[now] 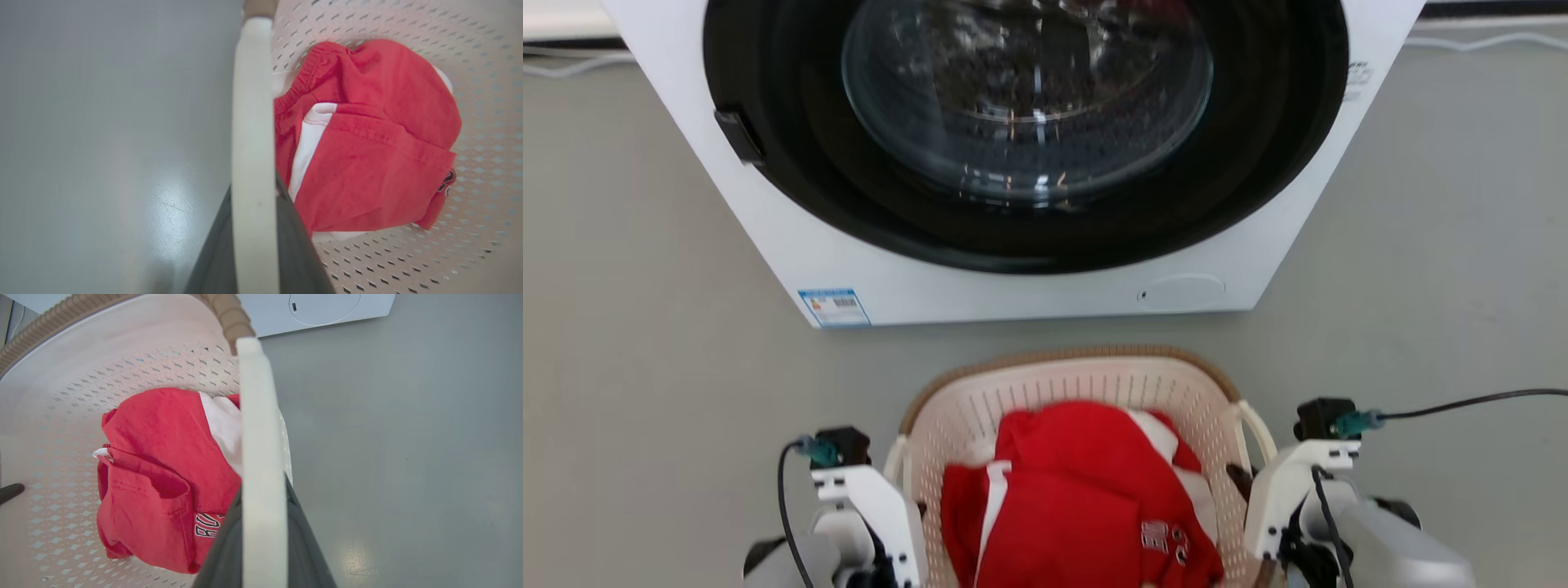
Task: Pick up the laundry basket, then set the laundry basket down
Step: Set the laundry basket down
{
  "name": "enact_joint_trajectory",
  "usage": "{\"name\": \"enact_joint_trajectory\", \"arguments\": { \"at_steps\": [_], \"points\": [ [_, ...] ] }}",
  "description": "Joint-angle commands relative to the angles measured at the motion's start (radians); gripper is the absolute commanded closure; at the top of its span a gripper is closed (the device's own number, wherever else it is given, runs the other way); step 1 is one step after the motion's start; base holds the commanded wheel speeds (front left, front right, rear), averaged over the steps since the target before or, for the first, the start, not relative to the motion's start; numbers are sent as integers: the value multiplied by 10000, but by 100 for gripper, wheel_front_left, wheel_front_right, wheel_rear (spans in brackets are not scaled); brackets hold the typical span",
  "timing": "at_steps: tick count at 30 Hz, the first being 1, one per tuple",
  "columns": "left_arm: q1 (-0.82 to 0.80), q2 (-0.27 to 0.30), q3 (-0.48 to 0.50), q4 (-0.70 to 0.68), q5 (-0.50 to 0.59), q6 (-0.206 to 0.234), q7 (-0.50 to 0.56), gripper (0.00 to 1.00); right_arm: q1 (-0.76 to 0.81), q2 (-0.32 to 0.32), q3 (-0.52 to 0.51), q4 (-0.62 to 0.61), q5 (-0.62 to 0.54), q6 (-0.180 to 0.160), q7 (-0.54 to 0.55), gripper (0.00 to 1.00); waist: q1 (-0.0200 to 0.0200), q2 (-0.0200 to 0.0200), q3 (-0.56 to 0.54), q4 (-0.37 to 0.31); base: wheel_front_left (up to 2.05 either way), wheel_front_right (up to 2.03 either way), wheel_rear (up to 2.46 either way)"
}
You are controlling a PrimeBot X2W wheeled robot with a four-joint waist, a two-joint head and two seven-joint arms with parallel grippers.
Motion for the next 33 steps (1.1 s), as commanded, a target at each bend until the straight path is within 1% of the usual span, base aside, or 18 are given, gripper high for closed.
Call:
{"name": "enact_joint_trajectory", "arguments": {
  "at_steps": [1, 6, 20, 28, 33],
  "points": [
    [-578, 355, 154, -85, -31, -77, -264, 100, -348, -109, 61, -61, 152, 79, -394, 100, 0, -1, 394, 11, 0, 0, 0],
    [-938, 438, 125, -143, 9, -77, -1015, 100, -684, -80, 142, -20, 143, 79, -917, 100, 0, -1, 1162, 51, 0, 0, 0],
    [-2040, 682, -240, -256, 165, -77, -2388, 100, -1510, -86, 215, 230, 245, 79, -2252, 100, 0, -1, 3437, 213, 0, 0, 0],
    [-2583, 827, -454, -273, 167, -77, -2834, 100, -1793, -99, 249, 288, 347, 79, -2648, 100, 0, -1, 4536, 245, 0, 0, 0],
    [-2770, 850, -510, -261, 122, -77, -3012, 100, -1927, -65, 284, 255, 369, 79, -2797, 100, 0, -1, 4984, 233, 0, 0, 0]
  ]
}}
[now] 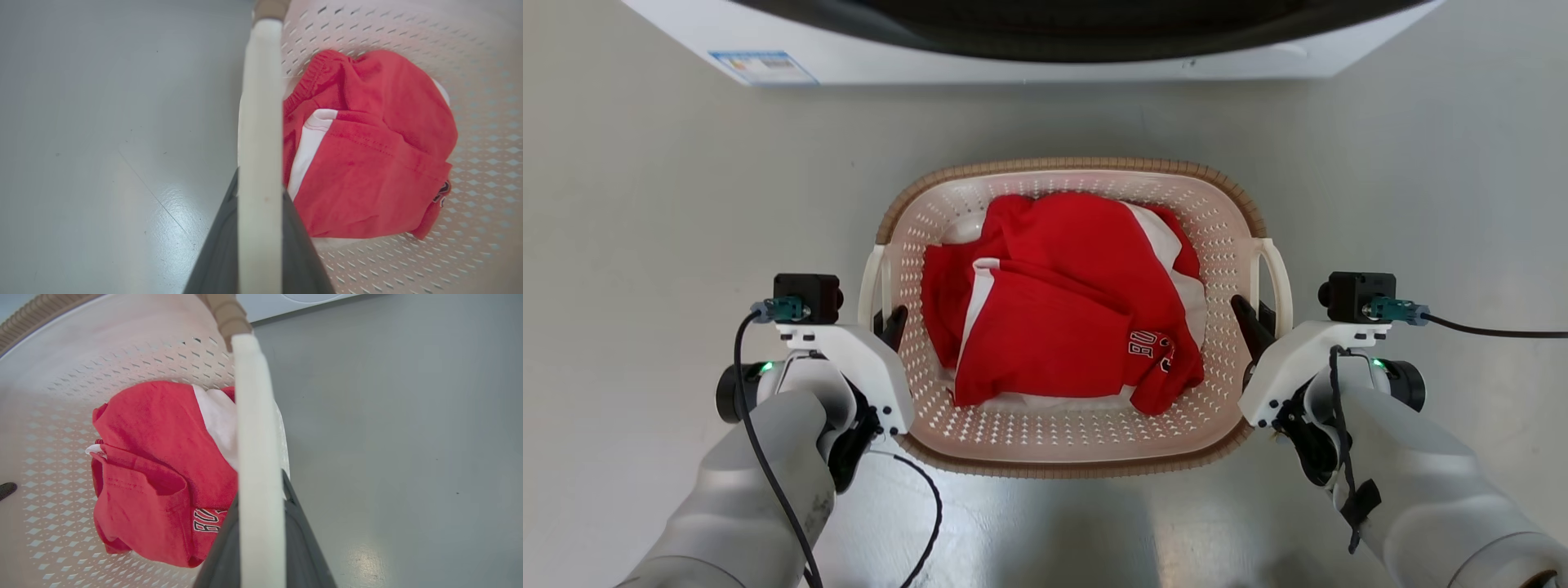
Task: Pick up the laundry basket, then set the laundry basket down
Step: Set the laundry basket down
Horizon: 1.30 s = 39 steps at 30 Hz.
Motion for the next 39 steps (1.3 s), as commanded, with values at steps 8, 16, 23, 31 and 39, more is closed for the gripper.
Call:
{"name": "enact_joint_trajectory", "arguments": {
  "at_steps": [8, 16, 23, 31, 39],
  "points": [
    [-334, 457, 60, 0, -98, -61, -372, 100, 137, -101, 70, 7, 120, 63, -356, 100, 0, -1, 856, -17, 0, 0, 0],
    [-523, 413, 62, -49, -169, -61, -460, 100, 28, -233, -76, -108, 58, 63, -415, 100, 0, -1, 1422, 68, 0, 0, 0],
    [-679, 370, 88, -99, -144, -61, -475, 100, -22, -303, -312, -147, -175, 63, -419, 100, 0, -1, 1717, 119, 0, 0, 0],
    [-718, 342, 133, -100, -65, -61, -477, 100, -66, -172, -444, -8, -415, 63, -420, 100, 0, -1, 1912, 102, 0, 0, 0],
    [-691, 241, -27, 69, -172, -61, -456, 0, -118, -87, -764, 310, -551, 63, -420, 0, 0, -1, 1963, 107, 0, 0, 0]
  ]
}}
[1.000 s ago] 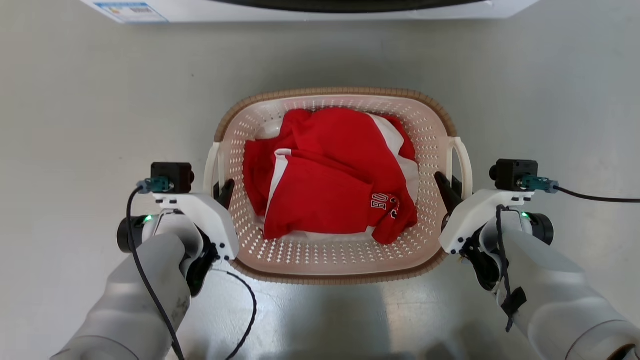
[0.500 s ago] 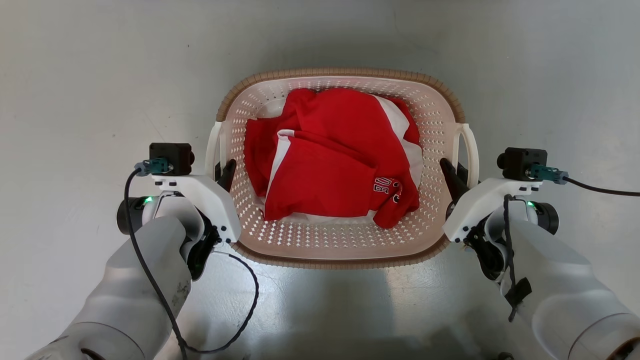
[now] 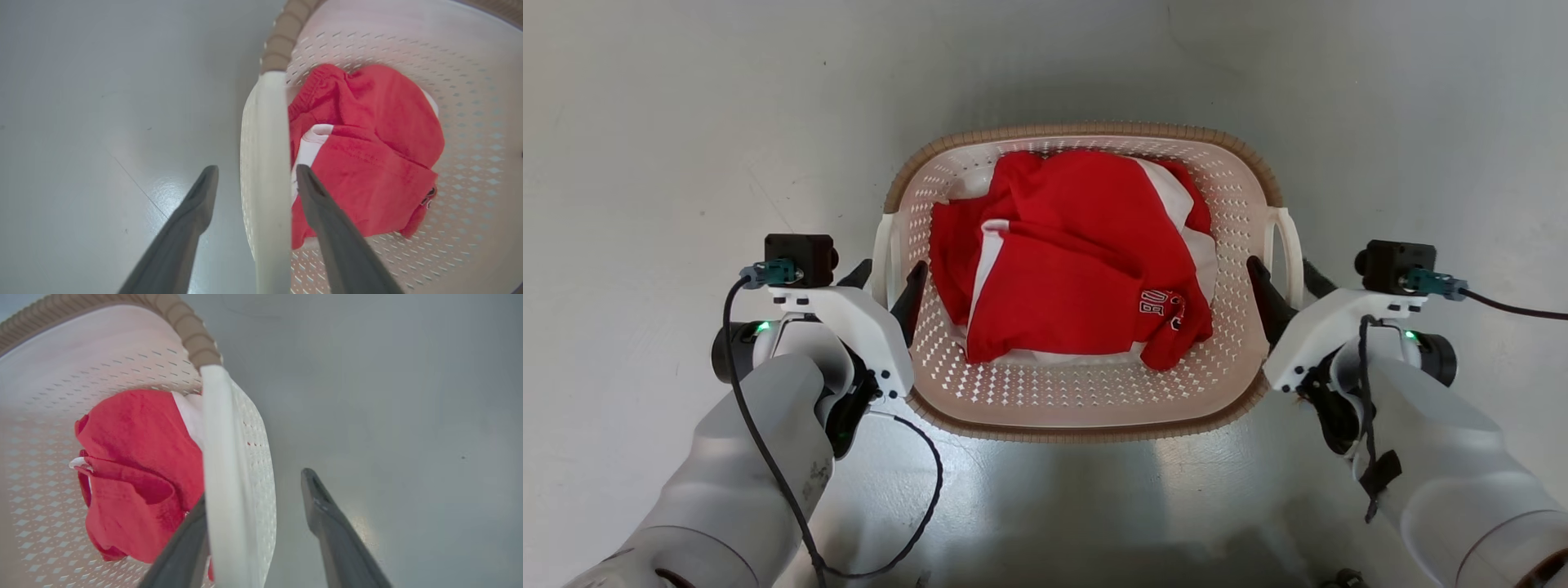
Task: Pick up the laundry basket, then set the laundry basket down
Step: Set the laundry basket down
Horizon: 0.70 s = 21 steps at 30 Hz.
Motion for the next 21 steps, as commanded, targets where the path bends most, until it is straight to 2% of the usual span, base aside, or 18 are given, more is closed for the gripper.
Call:
{"name": "enact_joint_trajectory", "arguments": {
  "at_steps": [1, 17, 21],
  "points": [
    [-4, 252, 107, 48, -61, -23, -84, 0, 316, 47, 41, 49, -87, 60, -137, 0, 0, 0, 3, 4, 0, 0, 0],
    [-15, 303, -189, 18, -149, -23, -102, 0, 483, 194, -508, 63, -505, 60, -137, 0, 0, 0, -411, -30, 0, 0, 0],
    [132, 432, 291, -282, 126, -23, -104, 0, 710, 190, -684, -63, -603, 60, -137, 0, 0, 0, -994, -96, 0, 0, 0]
  ]
}}
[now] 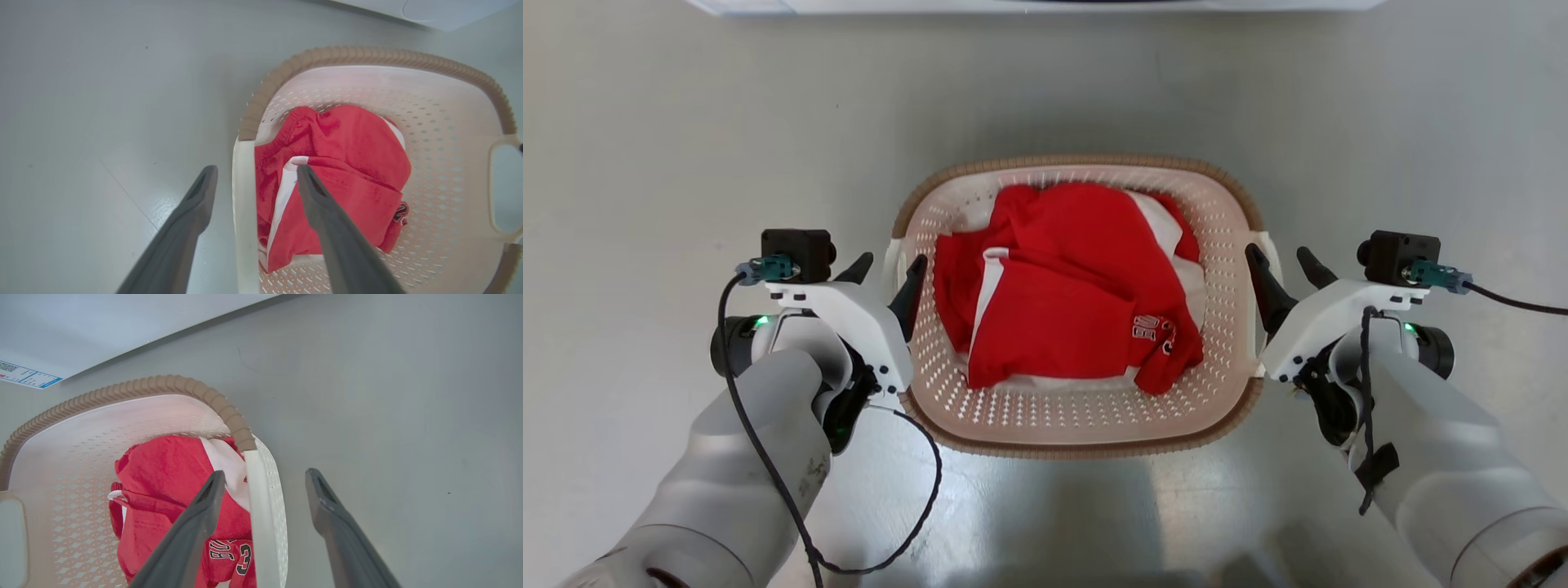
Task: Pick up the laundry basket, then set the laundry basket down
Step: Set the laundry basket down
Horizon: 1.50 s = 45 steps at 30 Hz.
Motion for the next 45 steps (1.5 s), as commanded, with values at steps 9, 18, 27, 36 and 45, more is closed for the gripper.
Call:
{"name": "enact_joint_trajectory", "arguments": {
  "at_steps": [9, 18, 27, 36, 45],
  "points": [
    [992, 617, 1758, -894, 1340, -25, -61, 0, 1336, -42, -370, -579, -547, 60, -137, 0, -1, 0, -1778, -255, 0, 0, 0],
    [2313, 726, 3878, -2036, 3151, -25, -62, 0, 2284, -295, -1619, -1590, -1755, 60, -137, 0, -1, 0, -3511, -408, 0, 0, 0],
    [3578, 547, 5597, -3181, 4778, -25, -62, 0, 3344, -373, -2987, -2699, -3179, 60, -137, 0, -1, 0, -4870, -435, 0, 0, 0],
    [4807, 304, 6896, -4227, 5778, -25, -62, 0, 4497, -223, -4268, -4033, -4440, 60, -137, 0, -1, 0, -6166, -418, 0, 0, 0],
    [5836, 38, 8121, -5896, 6432, -25, -62, 0, 5353, -211, -5466, -5407, -5516, 60, -137, 0, -1, 0, -6910, -383, 0, 0, 0]
  ]
}}
